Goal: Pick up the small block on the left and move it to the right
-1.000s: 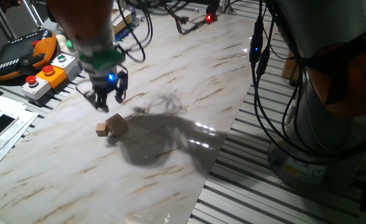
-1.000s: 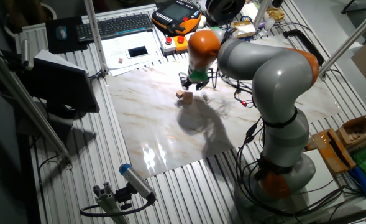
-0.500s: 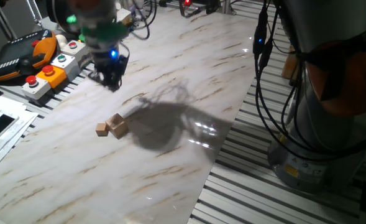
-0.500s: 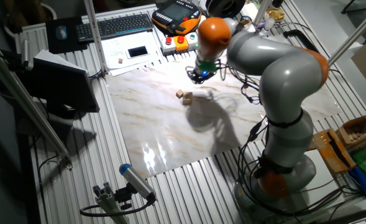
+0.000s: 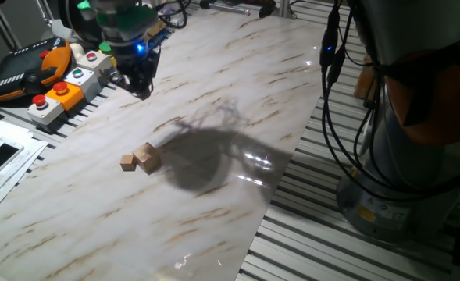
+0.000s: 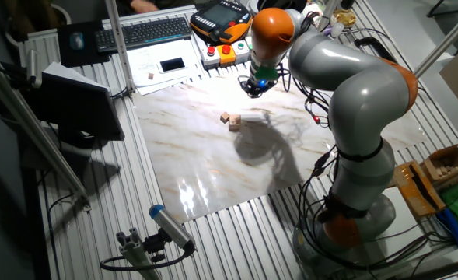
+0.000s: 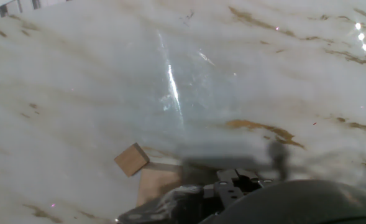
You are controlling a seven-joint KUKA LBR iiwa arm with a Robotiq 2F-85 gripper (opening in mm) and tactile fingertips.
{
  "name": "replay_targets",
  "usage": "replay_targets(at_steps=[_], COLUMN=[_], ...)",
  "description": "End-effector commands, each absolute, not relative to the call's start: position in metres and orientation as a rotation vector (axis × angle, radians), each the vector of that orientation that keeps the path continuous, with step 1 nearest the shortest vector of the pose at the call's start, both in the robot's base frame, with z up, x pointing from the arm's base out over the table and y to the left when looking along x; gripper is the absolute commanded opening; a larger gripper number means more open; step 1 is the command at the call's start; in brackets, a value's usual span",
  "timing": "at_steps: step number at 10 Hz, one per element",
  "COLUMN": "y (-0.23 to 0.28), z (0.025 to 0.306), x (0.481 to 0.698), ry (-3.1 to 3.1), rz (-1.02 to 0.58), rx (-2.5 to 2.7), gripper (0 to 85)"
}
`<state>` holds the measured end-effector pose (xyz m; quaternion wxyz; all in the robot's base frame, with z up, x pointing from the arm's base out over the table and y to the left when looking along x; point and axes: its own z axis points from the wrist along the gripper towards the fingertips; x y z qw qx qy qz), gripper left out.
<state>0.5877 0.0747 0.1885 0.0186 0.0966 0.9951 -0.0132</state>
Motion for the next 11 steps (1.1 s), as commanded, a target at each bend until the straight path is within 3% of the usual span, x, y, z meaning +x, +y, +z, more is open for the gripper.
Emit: replay_targets(at_steps=[1, 11], y=[0.0742, 0.068], z=[0.1888, 0.1927], x=[0.5875, 0.5879], ry=[3.095, 3.12], rz=[-0.048, -0.066], rx=[0.274, 0.188], gripper=[0.7, 0.7])
